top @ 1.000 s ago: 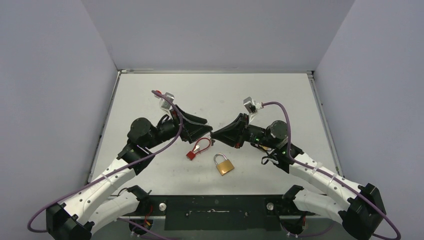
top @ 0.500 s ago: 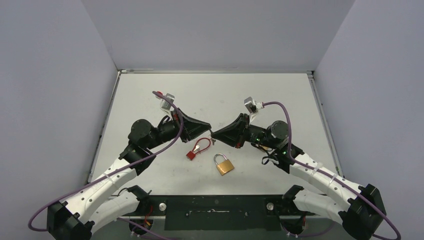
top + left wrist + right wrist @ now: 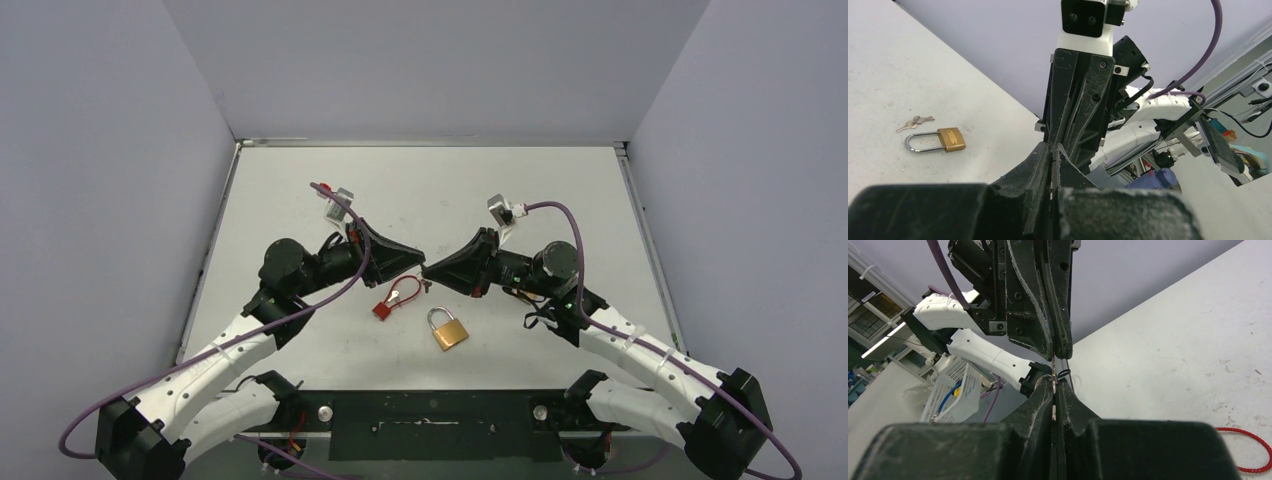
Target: Unlock with the key
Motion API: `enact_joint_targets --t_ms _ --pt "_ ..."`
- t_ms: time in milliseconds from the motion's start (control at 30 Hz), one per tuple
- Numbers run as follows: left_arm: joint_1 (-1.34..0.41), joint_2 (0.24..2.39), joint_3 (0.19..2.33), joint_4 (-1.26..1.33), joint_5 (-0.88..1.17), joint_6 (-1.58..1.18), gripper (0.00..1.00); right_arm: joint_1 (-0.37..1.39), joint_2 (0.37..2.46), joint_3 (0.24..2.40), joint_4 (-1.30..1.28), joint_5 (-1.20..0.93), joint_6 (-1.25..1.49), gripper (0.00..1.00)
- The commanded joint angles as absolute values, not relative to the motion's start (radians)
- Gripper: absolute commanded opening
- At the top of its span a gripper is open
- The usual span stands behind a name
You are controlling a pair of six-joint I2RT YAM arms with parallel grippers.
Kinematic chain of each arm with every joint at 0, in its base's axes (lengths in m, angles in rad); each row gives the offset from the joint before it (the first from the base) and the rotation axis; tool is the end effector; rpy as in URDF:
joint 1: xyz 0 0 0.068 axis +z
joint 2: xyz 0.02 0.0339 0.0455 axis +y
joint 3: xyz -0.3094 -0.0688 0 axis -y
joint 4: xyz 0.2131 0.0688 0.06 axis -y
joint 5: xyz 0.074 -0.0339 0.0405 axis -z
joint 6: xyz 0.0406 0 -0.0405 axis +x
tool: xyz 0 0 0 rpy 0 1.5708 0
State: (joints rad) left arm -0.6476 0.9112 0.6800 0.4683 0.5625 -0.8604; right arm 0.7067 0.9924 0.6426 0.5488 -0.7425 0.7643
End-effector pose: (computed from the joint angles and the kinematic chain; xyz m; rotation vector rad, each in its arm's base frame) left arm 0.1121 -0.1119 0.3930 0.3832 1.5301 -1.5996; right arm 0.1141 0.1335 0.3765 -0.6730 1.5268 1.6702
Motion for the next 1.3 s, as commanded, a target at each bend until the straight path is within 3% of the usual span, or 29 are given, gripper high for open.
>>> enact_joint_targets --t_ms 0,67,100,200,300,433,1033,1267 --pt "-0.655 0.903 0.681 0.529 0.584 -0.857 0.00 0.701 0.983 0.680 0.625 -0.761 0.775 0.00" --pt "-0.654 0.891 0.673 0.548 0.582 -0.850 0.00 0.701 0.985 0.691 0.599 -0.760 0.769 0.00" --pt "-0.654 0.882 0.671 0.558 0.577 -0.845 0.00 0.698 0.986 0.700 0.571 -0.758 0.761 0.06" --pt "-0.654 0.867 0.671 0.557 0.565 -0.824 0.00 0.688 0.979 0.712 0.530 -0.742 0.746 0.46" --pt "-0.655 0.868 0.678 0.559 0.577 -0.816 0.00 0.681 0.964 0.711 0.534 -0.728 0.740 0.57" --pt "-0.654 0.871 0.680 0.563 0.583 -0.818 0.00 0.680 0.965 0.717 0.539 -0.728 0.737 0.55" --pt "-0.655 0.896 0.669 0.635 0.615 -0.846 0.00 0.689 1.013 0.696 0.668 -0.787 0.779 0.17" --pt "-0.655 0.888 0.659 0.669 0.591 -0.844 0.00 0.693 1.033 0.707 0.671 -0.831 0.792 0.18"
